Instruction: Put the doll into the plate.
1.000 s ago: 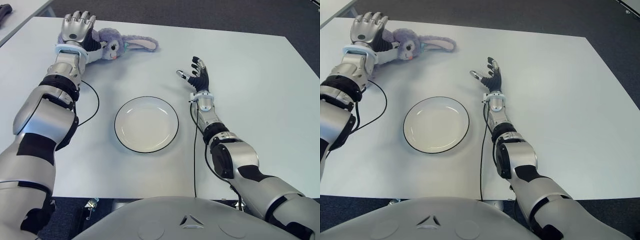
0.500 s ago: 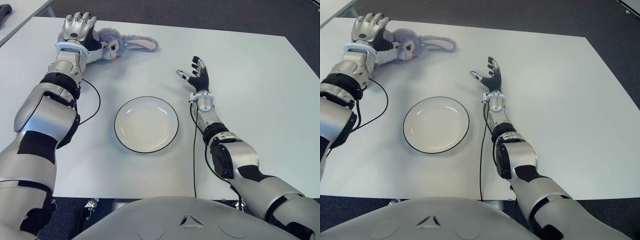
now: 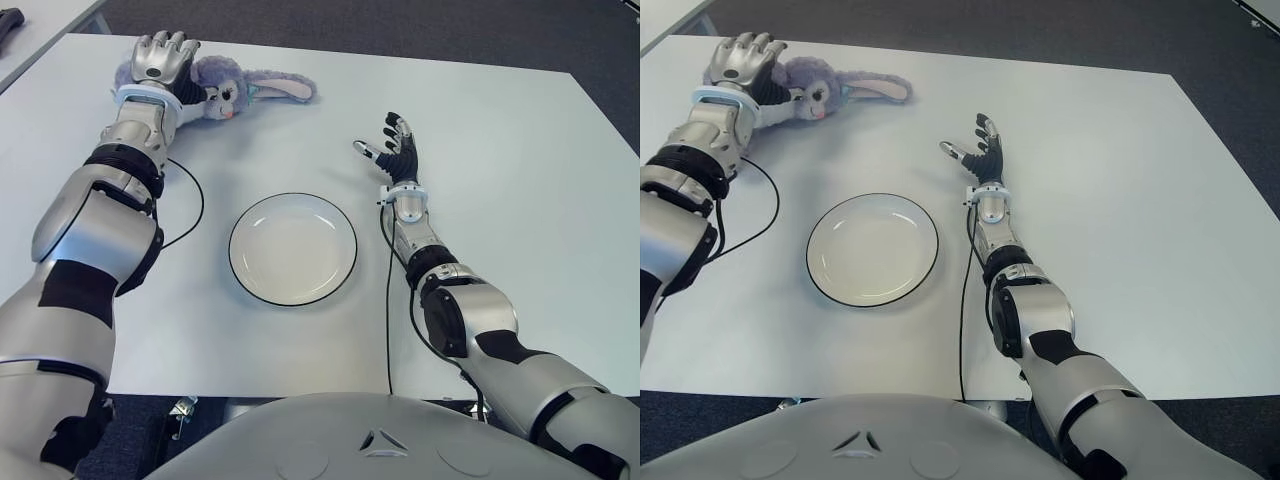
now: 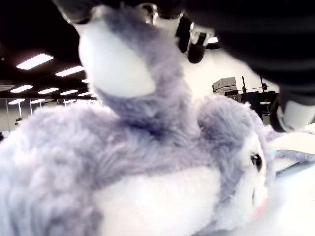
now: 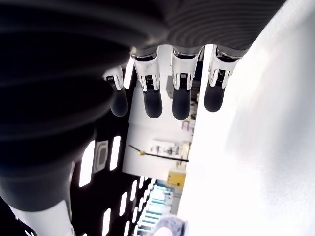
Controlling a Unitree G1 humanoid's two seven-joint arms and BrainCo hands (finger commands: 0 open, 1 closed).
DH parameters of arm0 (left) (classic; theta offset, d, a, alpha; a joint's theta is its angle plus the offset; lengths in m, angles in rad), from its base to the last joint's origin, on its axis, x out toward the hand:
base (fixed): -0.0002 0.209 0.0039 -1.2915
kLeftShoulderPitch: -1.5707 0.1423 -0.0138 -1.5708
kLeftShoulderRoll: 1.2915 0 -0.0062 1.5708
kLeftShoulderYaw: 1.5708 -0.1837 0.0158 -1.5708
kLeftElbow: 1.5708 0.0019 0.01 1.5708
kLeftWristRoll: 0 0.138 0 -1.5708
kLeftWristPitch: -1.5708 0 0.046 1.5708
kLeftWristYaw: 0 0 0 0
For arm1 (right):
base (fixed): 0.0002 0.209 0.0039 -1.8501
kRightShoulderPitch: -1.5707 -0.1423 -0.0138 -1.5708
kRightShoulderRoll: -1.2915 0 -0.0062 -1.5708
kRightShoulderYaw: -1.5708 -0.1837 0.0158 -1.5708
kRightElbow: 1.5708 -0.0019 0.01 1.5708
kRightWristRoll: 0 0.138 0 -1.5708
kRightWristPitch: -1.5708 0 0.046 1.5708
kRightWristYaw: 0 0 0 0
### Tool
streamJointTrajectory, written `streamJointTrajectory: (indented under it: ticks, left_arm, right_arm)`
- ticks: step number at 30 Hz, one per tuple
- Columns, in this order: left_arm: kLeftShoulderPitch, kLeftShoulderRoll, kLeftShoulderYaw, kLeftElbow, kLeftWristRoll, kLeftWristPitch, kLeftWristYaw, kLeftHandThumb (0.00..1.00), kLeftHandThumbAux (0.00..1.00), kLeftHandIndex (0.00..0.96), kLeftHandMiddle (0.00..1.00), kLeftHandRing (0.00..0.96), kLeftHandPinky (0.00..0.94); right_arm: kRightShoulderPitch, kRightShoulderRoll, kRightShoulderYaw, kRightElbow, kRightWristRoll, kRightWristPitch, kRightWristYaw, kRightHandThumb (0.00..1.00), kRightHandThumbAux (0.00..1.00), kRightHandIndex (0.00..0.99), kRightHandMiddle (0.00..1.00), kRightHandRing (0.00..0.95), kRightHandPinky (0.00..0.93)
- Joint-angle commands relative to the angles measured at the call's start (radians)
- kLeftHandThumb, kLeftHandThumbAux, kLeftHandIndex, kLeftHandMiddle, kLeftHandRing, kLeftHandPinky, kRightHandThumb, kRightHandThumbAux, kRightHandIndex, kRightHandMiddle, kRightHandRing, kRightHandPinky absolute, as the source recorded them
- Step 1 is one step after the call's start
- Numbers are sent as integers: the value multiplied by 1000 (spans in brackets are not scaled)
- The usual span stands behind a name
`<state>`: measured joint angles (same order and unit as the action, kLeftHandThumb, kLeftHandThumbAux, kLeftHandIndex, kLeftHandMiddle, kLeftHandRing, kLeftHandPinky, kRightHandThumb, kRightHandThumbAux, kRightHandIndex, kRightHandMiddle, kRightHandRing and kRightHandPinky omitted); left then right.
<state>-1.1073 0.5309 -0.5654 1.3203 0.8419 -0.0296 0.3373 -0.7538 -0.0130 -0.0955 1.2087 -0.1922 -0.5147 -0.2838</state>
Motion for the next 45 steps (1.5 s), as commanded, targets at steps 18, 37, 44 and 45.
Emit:
streamJointTrajectory:
  ticks: [18,37,44,45]
  left_arm:
    - [-26,-33,-32,46,12,21,-88,334,331,0,63,89,64]
    - [-35,-37,-35,51,0,45,-116,414,325,0,112,189,188]
    - [-32,-37,-27,53,-8,48,-115,448,342,37,150,203,240]
    - [-32,-37,-27,54,-9,48,-114,453,342,52,159,208,246]
  right_arm:
    - [217,19,14,153,-15,119,-5,18,764,133,136,117,110]
    - [217,16,9,154,-9,123,4,33,762,135,142,124,114]
    - [217,17,4,153,-5,117,8,40,771,148,144,121,111]
    - [216,17,4,153,-4,117,9,39,772,147,144,121,109]
